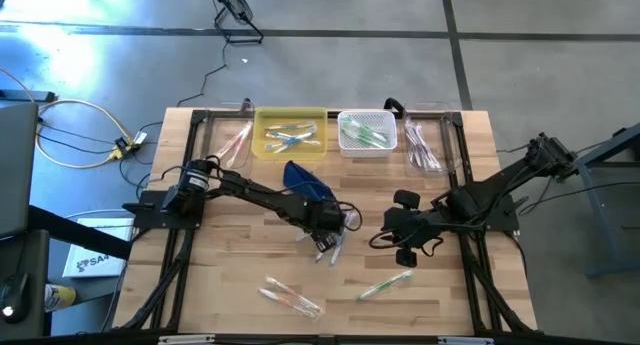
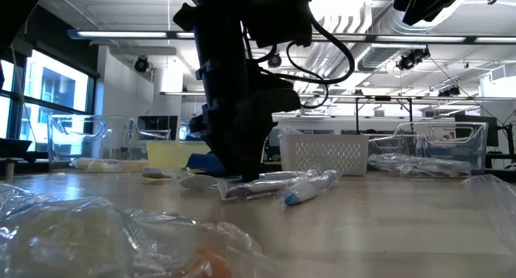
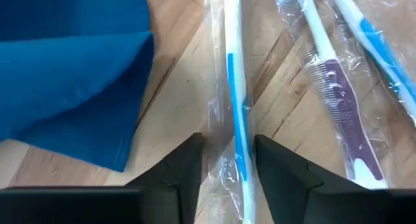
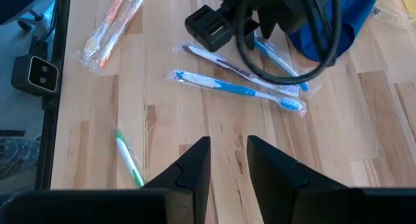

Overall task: Pick & Place Toothbrushes
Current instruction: Put the blue toothbrush into the yellow bin

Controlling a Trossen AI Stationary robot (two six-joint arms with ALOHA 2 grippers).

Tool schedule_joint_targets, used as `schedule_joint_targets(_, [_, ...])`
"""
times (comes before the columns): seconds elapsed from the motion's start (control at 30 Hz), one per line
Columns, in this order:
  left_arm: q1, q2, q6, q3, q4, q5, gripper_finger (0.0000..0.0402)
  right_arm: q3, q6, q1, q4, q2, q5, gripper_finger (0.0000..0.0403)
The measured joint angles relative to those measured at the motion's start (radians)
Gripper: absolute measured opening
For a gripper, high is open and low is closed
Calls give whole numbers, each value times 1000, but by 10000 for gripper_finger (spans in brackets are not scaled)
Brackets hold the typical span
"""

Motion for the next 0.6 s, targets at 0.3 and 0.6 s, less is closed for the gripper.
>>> schedule_joint_targets(0.3, [1, -3, 16, 0, 14, 38, 48, 0, 0, 0, -4, 0, 0, 94])
schedule_joint_targets(0.6, [0, -50, 58, -4, -17, 35, 20, 0, 0, 10, -6, 0, -3, 94])
